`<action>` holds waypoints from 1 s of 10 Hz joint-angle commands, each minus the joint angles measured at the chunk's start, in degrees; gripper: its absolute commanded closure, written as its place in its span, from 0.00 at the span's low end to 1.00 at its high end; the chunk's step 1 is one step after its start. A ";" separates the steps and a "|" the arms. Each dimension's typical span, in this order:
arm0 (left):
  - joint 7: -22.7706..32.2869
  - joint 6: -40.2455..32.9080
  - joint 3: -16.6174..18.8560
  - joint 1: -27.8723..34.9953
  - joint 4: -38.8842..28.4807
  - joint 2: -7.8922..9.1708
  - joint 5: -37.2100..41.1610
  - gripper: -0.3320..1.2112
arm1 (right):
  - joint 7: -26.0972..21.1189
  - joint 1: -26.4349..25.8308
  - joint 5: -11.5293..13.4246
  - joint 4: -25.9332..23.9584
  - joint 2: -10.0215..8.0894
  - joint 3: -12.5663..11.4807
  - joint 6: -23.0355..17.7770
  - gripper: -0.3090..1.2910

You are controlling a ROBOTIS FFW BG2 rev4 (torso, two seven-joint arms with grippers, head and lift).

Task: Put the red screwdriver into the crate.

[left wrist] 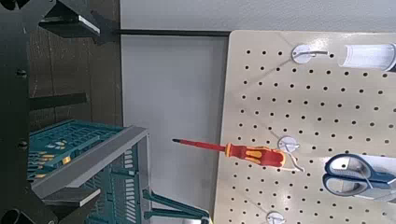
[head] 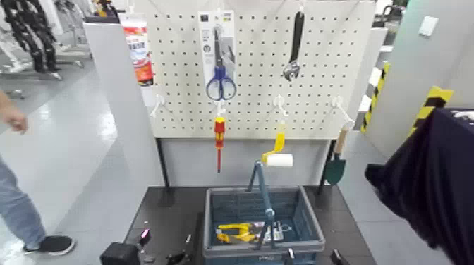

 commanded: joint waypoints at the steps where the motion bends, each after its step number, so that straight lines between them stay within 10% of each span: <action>1: -0.18 -0.06 0.09 0.11 0.00 -0.04 -0.01 0.28 | -0.20 0.08 0.22 -0.09 0.13 0.00 -0.05 0.28; 10: -13.01 3.37 3.60 -12.02 5.80 -0.12 0.43 0.28 | -0.47 0.08 0.49 -0.09 0.22 0.17 0.30 0.28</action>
